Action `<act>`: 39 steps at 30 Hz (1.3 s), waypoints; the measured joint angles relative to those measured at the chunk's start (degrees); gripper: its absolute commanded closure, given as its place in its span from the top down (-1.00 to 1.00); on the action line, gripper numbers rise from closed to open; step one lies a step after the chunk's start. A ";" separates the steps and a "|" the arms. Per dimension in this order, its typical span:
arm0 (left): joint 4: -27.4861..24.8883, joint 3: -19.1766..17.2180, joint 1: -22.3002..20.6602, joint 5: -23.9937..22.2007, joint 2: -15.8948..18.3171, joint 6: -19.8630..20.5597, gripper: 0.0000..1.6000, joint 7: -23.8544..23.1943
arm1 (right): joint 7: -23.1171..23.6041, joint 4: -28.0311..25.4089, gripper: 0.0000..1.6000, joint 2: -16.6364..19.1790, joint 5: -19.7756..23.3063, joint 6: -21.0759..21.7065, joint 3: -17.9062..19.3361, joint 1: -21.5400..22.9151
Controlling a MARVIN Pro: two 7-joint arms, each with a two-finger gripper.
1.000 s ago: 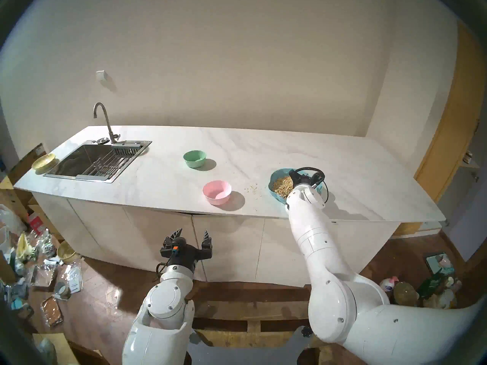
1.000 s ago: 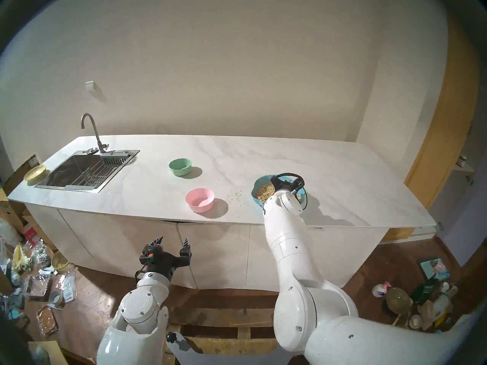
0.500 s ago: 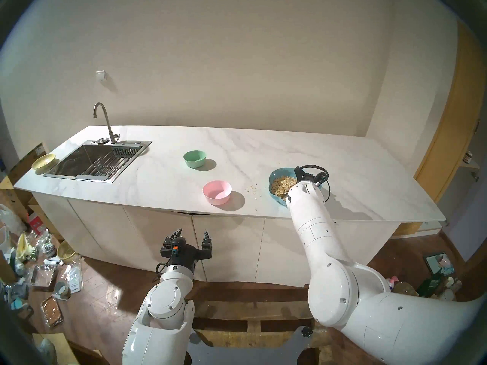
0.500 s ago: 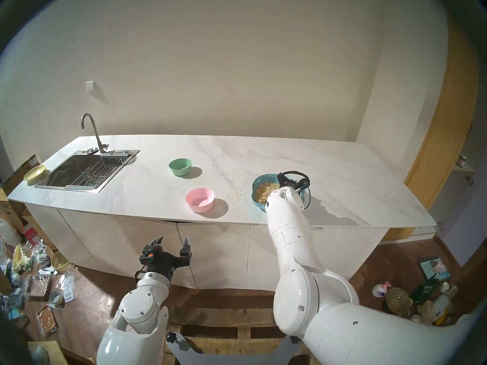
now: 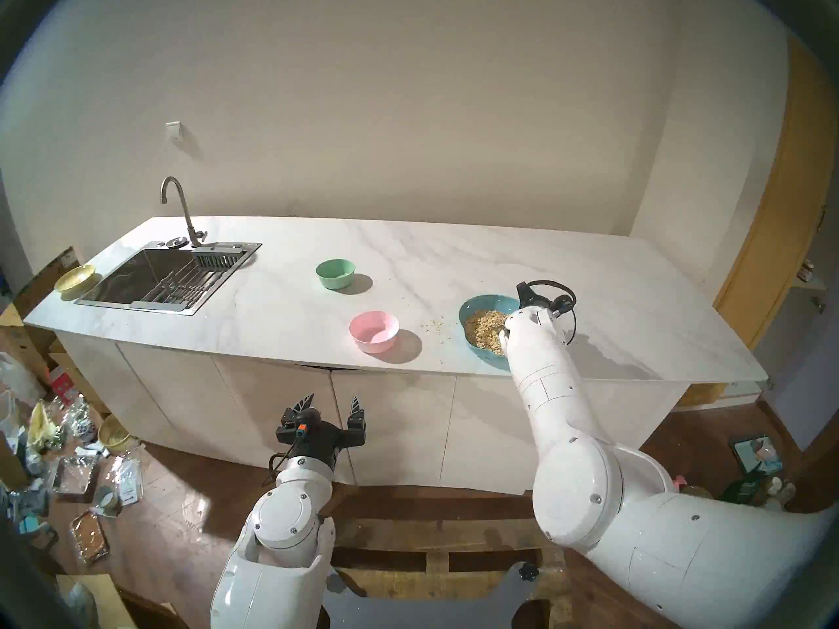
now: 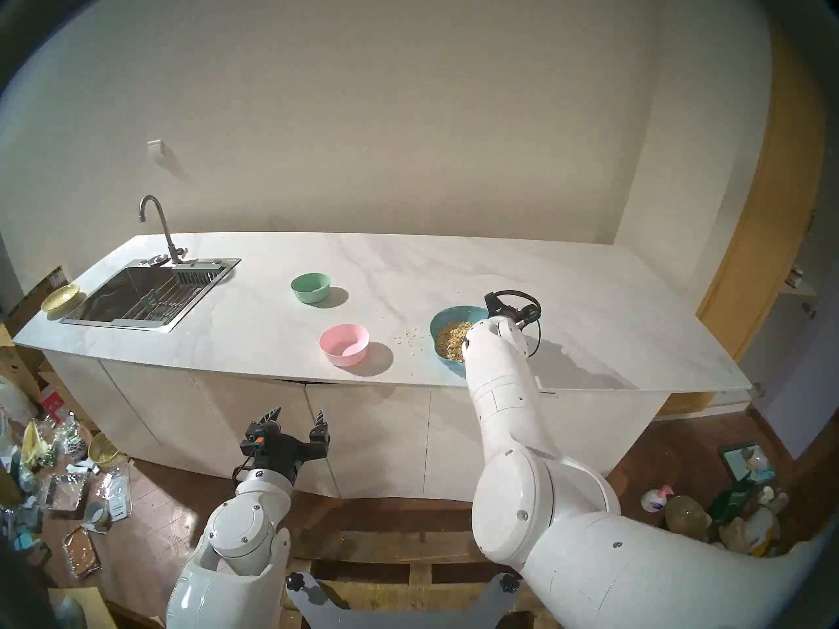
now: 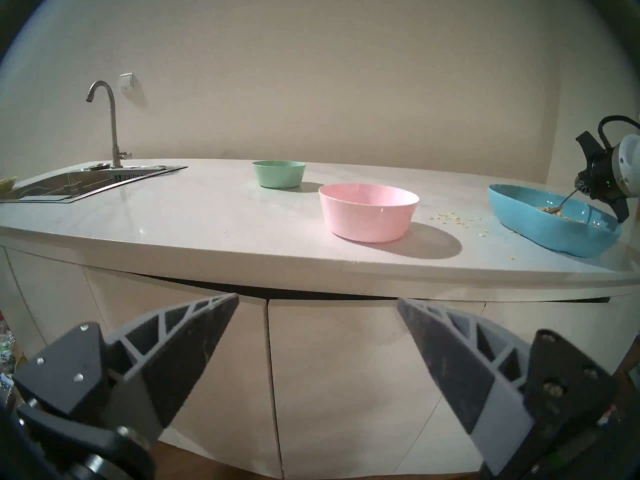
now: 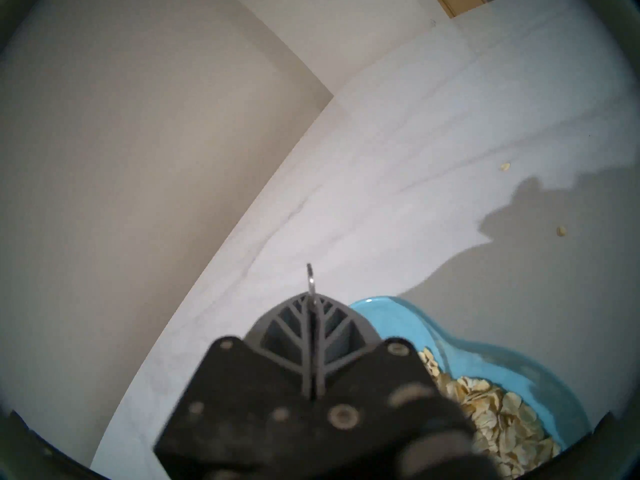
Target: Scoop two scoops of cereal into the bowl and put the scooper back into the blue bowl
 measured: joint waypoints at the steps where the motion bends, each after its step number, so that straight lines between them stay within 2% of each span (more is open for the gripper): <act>1: 0.00 0.00 0.00 0.00 0.00 0.00 1.00 0.00 | 0.00 0.02 -1.00 -0.05 -0.05 0.01 -0.16 0.05; 12: 0.05 0.00 -0.01 0.00 0.00 0.00 1.00 0.02 | 0.00 -0.46 -1.00 -0.93 -0.39 1.22 -2.21 1.44; 20: 0.04 0.00 0.00 0.00 0.00 0.00 1.00 0.02 | 0.02 -3.64 -1.00 -1.12 -0.07 1.34 -2.24 1.36; 26: -0.01 0.00 0.00 0.00 0.01 0.00 1.00 0.01 | 0.17 -15.50 -1.00 -1.65 0.86 1.56 -1.75 -4.74; 29: -0.03 0.00 0.02 0.00 0.01 0.01 1.00 0.01 | 0.18 -18.47 -1.00 -1.77 1.59 2.09 -1.23 -6.71; 39: -0.03 0.00 0.02 0.00 0.01 0.01 1.00 0.00 | 0.03 -19.47 -1.00 -2.38 4.17 3.15 0.32 -9.04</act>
